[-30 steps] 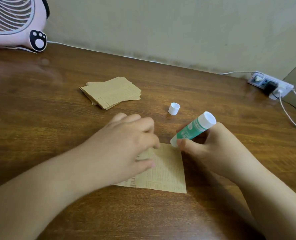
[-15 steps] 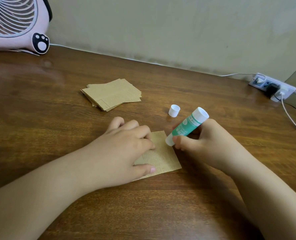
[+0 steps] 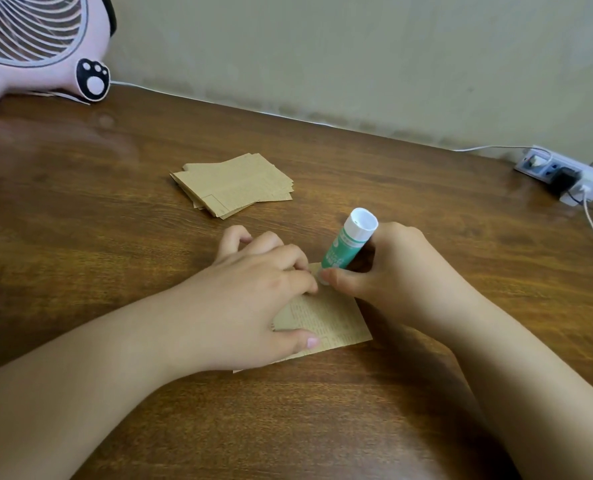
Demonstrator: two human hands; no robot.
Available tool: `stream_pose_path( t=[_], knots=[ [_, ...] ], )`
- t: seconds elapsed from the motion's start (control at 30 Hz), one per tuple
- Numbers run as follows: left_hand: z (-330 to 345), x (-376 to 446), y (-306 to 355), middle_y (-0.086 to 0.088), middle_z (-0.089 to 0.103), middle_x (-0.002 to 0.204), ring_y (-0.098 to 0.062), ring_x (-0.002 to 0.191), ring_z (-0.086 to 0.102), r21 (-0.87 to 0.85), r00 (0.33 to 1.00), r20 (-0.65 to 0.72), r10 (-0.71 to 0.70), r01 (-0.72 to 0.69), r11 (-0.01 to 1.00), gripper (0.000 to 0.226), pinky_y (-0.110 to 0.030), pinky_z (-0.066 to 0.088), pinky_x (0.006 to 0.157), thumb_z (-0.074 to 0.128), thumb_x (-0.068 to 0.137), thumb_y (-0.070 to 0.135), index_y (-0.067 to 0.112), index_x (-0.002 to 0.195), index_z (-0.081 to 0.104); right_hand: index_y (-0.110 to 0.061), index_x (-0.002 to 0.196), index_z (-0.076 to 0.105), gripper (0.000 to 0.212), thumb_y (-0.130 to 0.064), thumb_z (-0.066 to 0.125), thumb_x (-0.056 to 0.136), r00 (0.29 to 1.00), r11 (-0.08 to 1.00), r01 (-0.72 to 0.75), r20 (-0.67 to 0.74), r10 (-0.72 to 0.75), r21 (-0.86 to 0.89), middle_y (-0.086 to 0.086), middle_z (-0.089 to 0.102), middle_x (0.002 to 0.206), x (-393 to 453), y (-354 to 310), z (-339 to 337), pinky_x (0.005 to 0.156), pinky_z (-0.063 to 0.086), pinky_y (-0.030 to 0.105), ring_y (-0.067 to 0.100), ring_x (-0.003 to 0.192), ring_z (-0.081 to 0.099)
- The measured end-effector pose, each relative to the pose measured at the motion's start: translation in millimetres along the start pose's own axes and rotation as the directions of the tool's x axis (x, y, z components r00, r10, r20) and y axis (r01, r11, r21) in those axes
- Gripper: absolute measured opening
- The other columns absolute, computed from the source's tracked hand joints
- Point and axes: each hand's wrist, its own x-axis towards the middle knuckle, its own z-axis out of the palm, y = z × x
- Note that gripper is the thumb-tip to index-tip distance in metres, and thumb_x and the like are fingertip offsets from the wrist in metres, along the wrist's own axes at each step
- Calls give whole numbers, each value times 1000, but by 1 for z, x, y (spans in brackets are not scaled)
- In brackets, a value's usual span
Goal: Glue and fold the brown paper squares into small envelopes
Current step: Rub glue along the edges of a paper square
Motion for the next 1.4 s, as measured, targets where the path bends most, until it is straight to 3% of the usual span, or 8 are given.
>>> stream_pose_path(
  t=[0.13, 0.37, 0.47, 0.57, 0.97, 1.1, 1.23, 1.4],
  knots=[
    [-4, 2, -5, 30, 29, 120, 6, 117, 17, -43, 999, -22, -38, 37, 998, 74, -31, 2, 105, 20, 62, 79, 43, 124, 40, -20, 84, 69, 18, -35, 74, 76, 1000, 1000, -1, 22, 0, 28, -4, 68, 72, 2, 0, -1, 59, 45, 19, 6, 67, 60],
    [-2, 4, -16, 28, 13, 136, 0, 125, 6, 37, 988, 80, -132, 130, 991, 94, -37, -4, 105, 15, 54, 87, 50, 140, 31, -24, 85, 68, 17, -37, 74, 76, 999, 1000, -9, 36, 8, 24, -9, 67, 77, 4, -1, -3, 58, 46, 16, 1, 68, 60],
    [-4, 4, -15, 27, 12, 137, -3, 126, 6, 59, 983, 91, -158, 153, 986, 93, -41, -6, 108, 15, 54, 88, 53, 139, 29, -19, 83, 69, 20, -38, 72, 77, 999, 1000, 4, 34, -4, -6, -4, 67, 73, 3, -1, -2, 57, 48, 22, 7, 64, 60],
    [-5, 4, -14, 25, 12, 135, -5, 126, 5, 58, 980, 100, -172, 167, 984, 92, -43, -7, 110, 15, 53, 89, 55, 138, 29, -19, 78, 68, 17, -34, 73, 76, 999, 999, 31, 35, -32, 8, -4, 64, 64, -3, -1, -2, 51, 41, 17, 4, 62, 57],
    [-9, 3, -13, 23, 16, 132, -3, 122, 1, 35, 965, 169, -201, 198, 980, 80, -41, -9, 108, 32, 63, 85, 57, 138, 26, -22, 79, 69, 17, -35, 74, 70, 989, 993, 121, 78, -122, 18, -12, 65, 75, -43, 1, -8, 59, 46, 21, 4, 70, 59],
    [-7, 2, -12, 23, 18, 130, -4, 125, 6, 40, 974, 114, -196, 193, 980, 89, -45, -8, 111, 24, 57, 88, 53, 139, 29, -24, 79, 72, 20, -39, 72, 66, 988, 993, 39, 146, -55, 107, -15, 68, 78, -51, 3, -16, 63, 48, 24, 4, 68, 63],
    [1, 3, -3, 22, 22, 121, -4, 121, 13, 60, 980, 15, -199, 198, 978, 90, -43, -2, 110, 18, 58, 87, 44, 135, 35, -24, 79, 73, 29, -46, 67, 62, 1000, 975, -25, -2, 26, 223, -1, 72, 78, -42, 6, -25, 65, 52, 32, 12, 69, 66],
    [10, 6, 7, 18, 23, 117, -6, 118, 18, 18, 958, -55, -281, 283, 959, 78, -38, 8, 106, 33, 63, 86, 37, 124, 33, -19, 87, 69, 27, -40, 73, 72, 998, 986, -53, -18, 56, 160, -6, 68, 76, -16, -1, -9, 59, 50, 21, 4, 70, 62]
  ],
)
